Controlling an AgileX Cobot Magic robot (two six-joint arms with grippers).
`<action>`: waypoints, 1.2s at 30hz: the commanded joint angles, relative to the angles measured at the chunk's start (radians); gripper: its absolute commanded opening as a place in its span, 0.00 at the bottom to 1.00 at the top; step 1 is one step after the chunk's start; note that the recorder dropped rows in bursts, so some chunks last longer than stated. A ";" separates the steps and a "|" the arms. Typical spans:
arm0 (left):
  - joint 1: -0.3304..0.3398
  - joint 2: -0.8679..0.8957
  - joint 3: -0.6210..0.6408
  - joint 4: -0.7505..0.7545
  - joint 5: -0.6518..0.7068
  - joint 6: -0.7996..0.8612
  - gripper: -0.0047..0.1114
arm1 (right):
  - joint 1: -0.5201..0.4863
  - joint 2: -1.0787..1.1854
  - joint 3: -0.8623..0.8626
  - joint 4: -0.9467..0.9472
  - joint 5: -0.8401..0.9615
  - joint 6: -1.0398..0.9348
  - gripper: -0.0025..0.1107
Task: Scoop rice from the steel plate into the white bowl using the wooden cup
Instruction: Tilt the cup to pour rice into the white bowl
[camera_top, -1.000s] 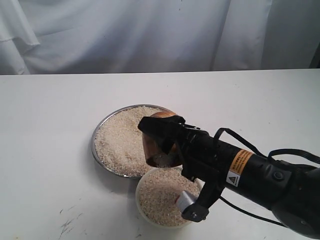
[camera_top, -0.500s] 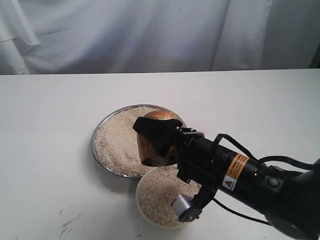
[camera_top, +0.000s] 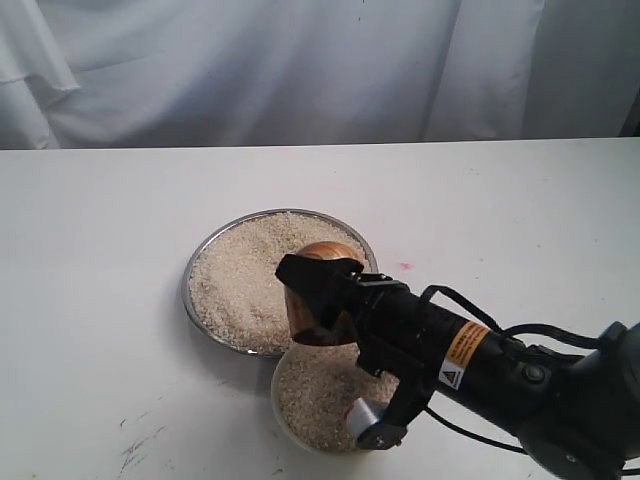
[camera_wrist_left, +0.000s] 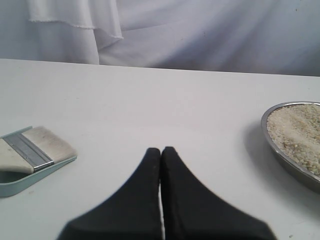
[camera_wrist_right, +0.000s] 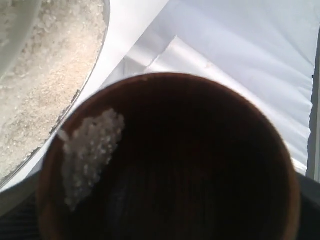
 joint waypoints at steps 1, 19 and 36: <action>0.002 -0.004 0.005 -0.002 -0.013 -0.001 0.04 | -0.002 -0.004 0.004 0.023 -0.027 -0.026 0.02; 0.002 -0.004 0.005 -0.002 -0.013 -0.001 0.04 | 0.001 -0.167 -0.055 -0.036 -0.027 -0.026 0.02; 0.002 -0.004 0.005 -0.002 -0.013 -0.001 0.04 | -0.043 -0.126 -0.001 0.012 -0.027 -0.026 0.02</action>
